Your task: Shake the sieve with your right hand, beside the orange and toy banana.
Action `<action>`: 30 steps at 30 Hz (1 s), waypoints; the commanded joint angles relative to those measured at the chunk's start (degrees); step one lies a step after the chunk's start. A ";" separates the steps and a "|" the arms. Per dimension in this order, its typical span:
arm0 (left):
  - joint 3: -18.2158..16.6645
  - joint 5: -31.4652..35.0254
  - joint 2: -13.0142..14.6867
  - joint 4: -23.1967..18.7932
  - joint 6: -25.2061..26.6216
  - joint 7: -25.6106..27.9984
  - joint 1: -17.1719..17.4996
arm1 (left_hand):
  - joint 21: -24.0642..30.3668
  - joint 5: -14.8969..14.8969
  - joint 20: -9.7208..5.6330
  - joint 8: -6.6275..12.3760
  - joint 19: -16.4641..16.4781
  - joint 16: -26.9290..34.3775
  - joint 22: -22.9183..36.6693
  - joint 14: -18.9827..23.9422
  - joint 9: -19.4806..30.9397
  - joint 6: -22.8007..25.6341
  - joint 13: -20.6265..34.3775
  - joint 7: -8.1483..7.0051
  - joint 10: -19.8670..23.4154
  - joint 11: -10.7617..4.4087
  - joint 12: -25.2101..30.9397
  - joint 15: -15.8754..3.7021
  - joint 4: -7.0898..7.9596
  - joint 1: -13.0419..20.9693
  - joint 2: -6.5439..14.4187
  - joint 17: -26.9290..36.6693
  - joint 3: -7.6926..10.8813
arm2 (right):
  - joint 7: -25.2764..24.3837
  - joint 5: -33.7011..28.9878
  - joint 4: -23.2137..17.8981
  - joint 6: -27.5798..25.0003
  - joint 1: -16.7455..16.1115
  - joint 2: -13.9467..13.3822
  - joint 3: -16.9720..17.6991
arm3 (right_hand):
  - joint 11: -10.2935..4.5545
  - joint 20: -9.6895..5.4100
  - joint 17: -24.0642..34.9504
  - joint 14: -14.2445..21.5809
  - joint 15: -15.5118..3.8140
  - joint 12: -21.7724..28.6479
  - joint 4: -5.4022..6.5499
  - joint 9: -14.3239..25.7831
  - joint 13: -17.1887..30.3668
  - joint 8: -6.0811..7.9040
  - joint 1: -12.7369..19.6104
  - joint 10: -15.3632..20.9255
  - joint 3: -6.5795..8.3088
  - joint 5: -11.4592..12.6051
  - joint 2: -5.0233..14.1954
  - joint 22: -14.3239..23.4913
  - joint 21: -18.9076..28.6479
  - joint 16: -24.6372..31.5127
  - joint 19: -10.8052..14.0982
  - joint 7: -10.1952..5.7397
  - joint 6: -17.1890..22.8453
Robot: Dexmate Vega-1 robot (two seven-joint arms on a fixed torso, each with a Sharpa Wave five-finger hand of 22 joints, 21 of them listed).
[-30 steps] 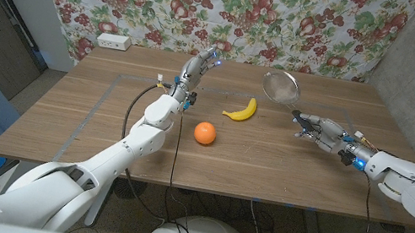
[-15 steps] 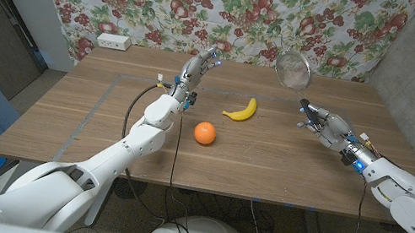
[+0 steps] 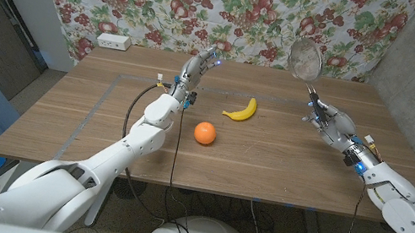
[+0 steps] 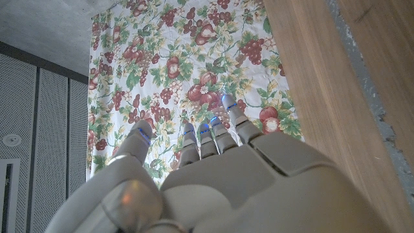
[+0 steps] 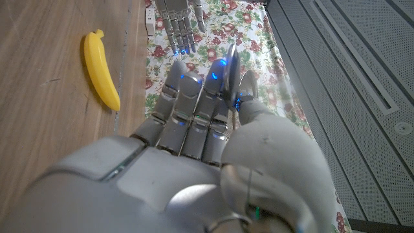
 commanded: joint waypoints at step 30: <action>-0.54 -1.44 -1.26 4.75 -1.40 -2.17 -2.03 | -0.38 0.09 -0.12 0.36 0.69 0.35 0.16 -0.34 0.00 0.07 0.08 0.49 -0.11 0.32 0.36 -0.07 -0.26 -0.87 -0.11 -0.08 0.78 | -13.91 -6.12 -5.67 -30.51 12.62 -15.48 -11.05 | -1.95 -2.96 0.01 0.34 -5.28 -0.31 -1.38 0.09 -0.32 -0.20 0.53 1.71 1.83 0.28 0.95 0.11 0.84 -0.10 0.49 1.08 0.54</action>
